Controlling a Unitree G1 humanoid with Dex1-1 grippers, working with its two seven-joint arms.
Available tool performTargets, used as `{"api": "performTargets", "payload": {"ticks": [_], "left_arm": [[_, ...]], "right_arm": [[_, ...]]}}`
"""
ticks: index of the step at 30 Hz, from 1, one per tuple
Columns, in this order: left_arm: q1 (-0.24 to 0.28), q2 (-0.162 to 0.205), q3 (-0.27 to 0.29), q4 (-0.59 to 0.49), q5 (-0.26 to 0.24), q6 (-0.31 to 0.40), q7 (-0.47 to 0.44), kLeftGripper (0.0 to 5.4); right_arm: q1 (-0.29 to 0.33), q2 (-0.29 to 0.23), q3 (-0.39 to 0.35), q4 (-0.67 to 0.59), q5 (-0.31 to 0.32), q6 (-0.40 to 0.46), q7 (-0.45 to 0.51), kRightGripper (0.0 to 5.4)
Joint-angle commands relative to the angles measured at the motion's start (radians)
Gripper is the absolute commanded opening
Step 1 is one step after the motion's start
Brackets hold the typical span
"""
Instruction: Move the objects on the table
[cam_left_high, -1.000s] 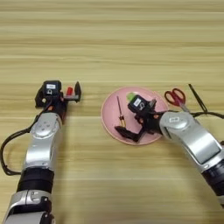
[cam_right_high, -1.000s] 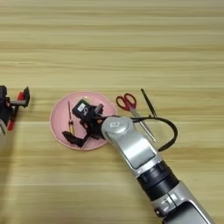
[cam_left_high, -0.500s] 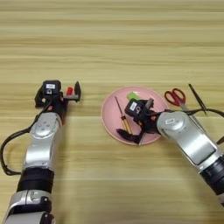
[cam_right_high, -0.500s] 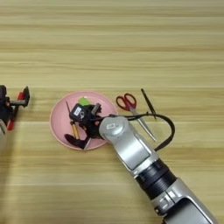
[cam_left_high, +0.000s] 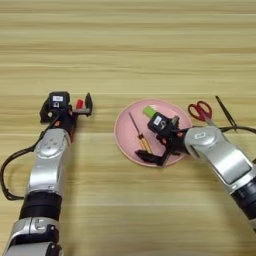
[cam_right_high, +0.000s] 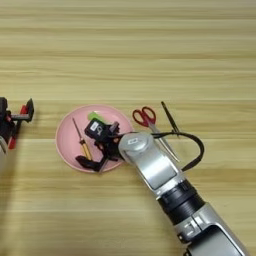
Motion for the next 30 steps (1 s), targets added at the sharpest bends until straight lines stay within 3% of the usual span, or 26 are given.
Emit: {"api": "performTargets", "payload": {"ticks": [1,19,30], "left_arm": [[0.003,-0.002,-0.002,-0.006,0.003,0.007,0.006,5.4],[0.005,-0.002,-0.001,-0.008,0.003,0.006,0.007,5.4],[0.005,-0.003,0.001,-0.009,0.001,0.006,0.009,5.4]], "right_arm": [[-0.007,-0.004,-0.001,0.012,0.01,0.034,0.013,5.39],[-0.026,-0.002,-0.003,0.05,0.041,0.074,0.029,5.39],[-0.048,0.004,-0.01,0.11,0.072,0.122,0.056,4.22]]}}
